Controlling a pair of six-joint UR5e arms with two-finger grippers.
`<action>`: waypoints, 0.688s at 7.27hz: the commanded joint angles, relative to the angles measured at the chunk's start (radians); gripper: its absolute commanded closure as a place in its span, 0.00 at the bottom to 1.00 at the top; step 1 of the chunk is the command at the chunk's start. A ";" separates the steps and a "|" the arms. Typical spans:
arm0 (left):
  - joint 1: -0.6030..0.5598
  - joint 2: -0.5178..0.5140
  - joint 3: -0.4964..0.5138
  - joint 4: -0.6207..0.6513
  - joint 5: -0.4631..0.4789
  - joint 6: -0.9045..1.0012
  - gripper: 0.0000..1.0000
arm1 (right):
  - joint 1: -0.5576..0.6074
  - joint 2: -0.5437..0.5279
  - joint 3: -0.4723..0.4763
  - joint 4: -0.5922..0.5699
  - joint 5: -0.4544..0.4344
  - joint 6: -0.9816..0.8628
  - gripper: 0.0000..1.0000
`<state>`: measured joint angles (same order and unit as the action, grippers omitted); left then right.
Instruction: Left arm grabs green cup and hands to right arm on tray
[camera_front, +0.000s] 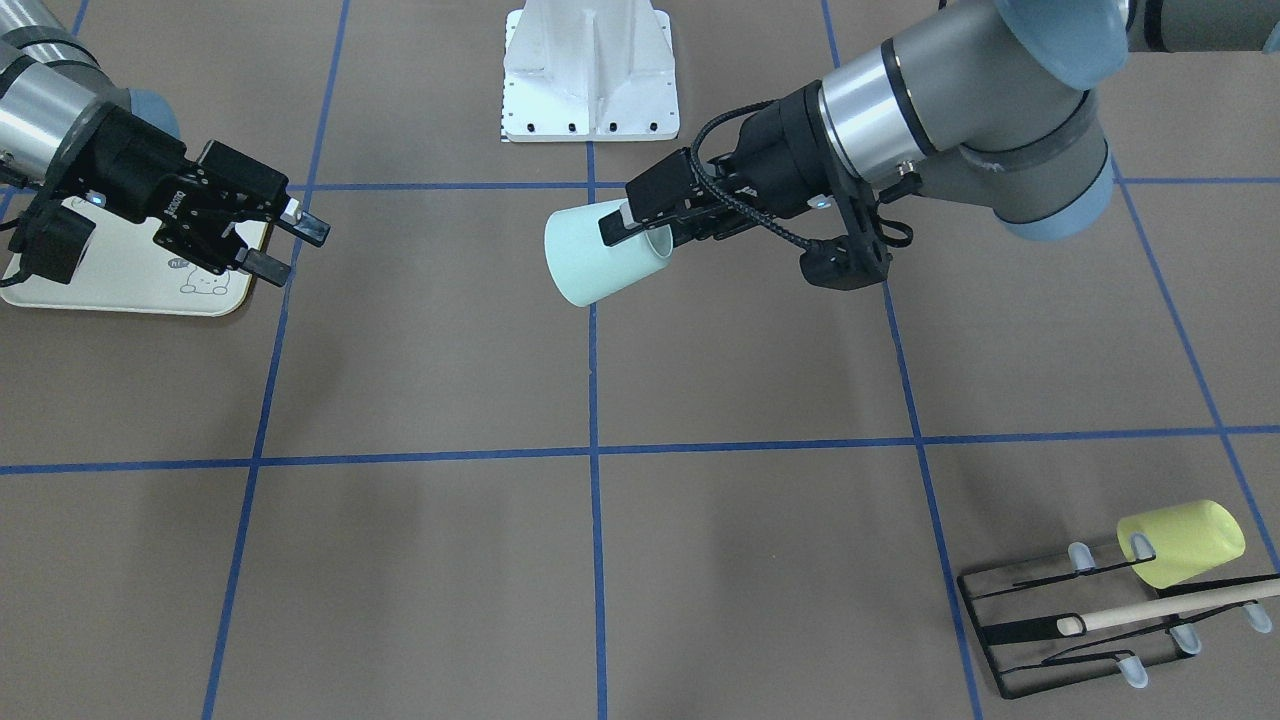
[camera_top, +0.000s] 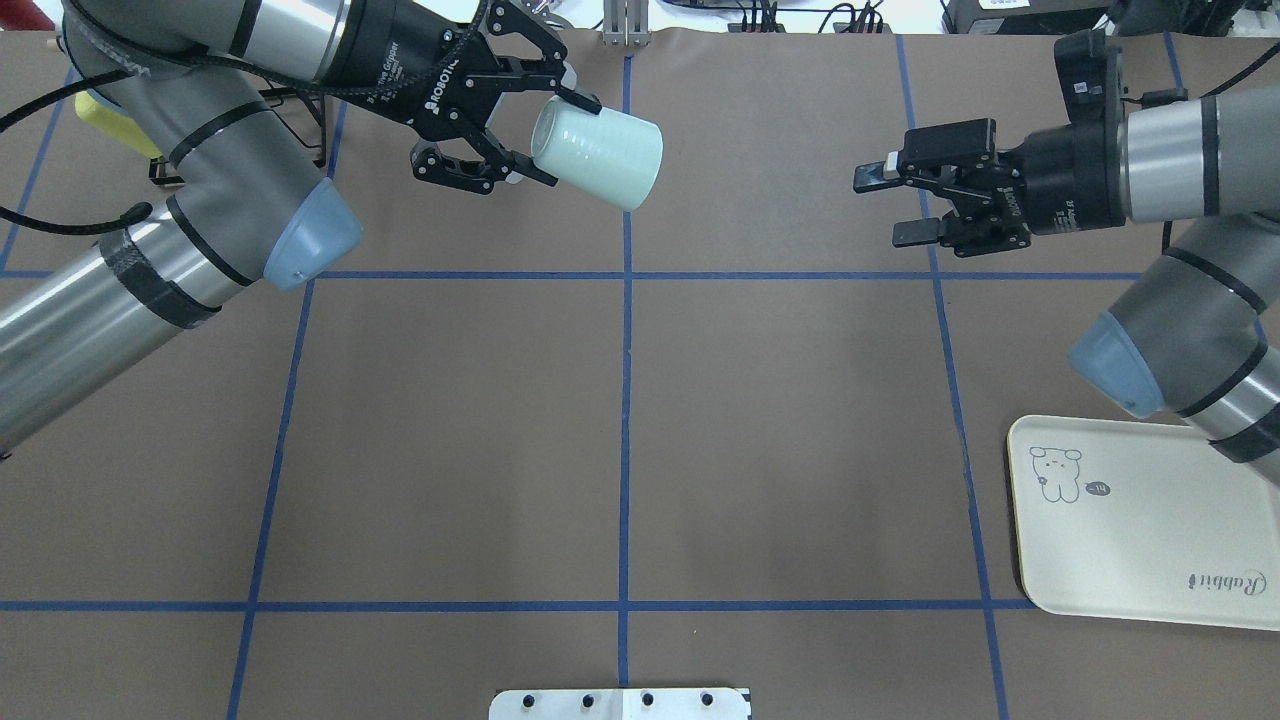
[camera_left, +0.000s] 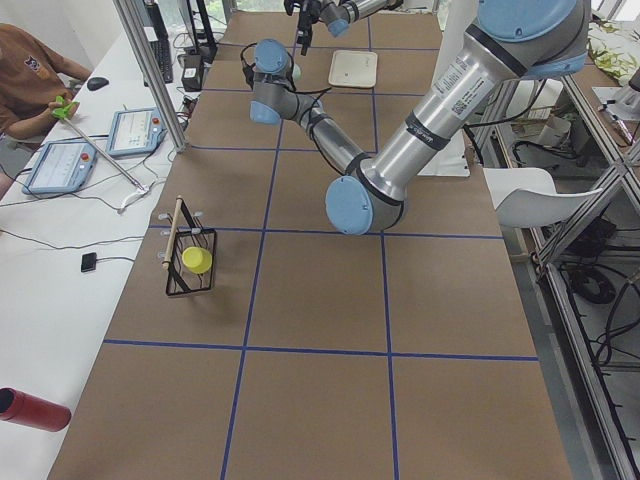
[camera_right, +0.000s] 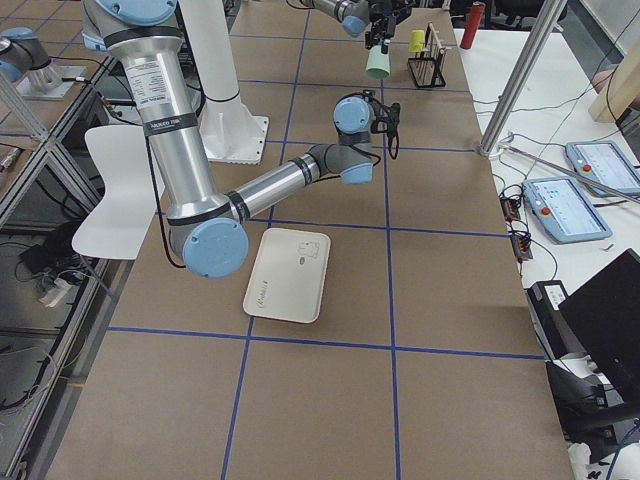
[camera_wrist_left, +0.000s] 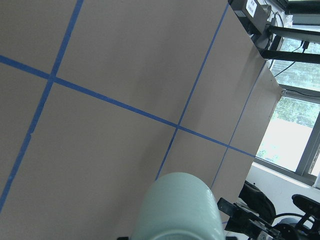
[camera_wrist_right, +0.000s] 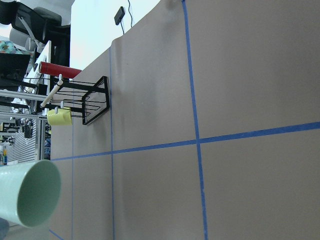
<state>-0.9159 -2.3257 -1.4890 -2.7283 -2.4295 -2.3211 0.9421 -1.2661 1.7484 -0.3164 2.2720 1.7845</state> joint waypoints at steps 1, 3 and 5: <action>0.006 0.002 0.032 -0.167 0.073 -0.339 1.00 | -0.052 0.028 0.035 0.017 -0.092 0.053 0.01; 0.008 0.003 0.039 -0.273 0.086 -0.536 1.00 | -0.123 0.043 0.026 0.129 -0.222 0.108 0.01; 0.008 0.047 -0.003 -0.329 0.086 -0.663 1.00 | -0.125 0.092 0.026 0.131 -0.229 0.113 0.02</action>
<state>-0.9081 -2.3064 -1.4633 -3.0256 -2.3450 -2.9045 0.8235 -1.1999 1.7752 -0.1933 2.0564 1.8918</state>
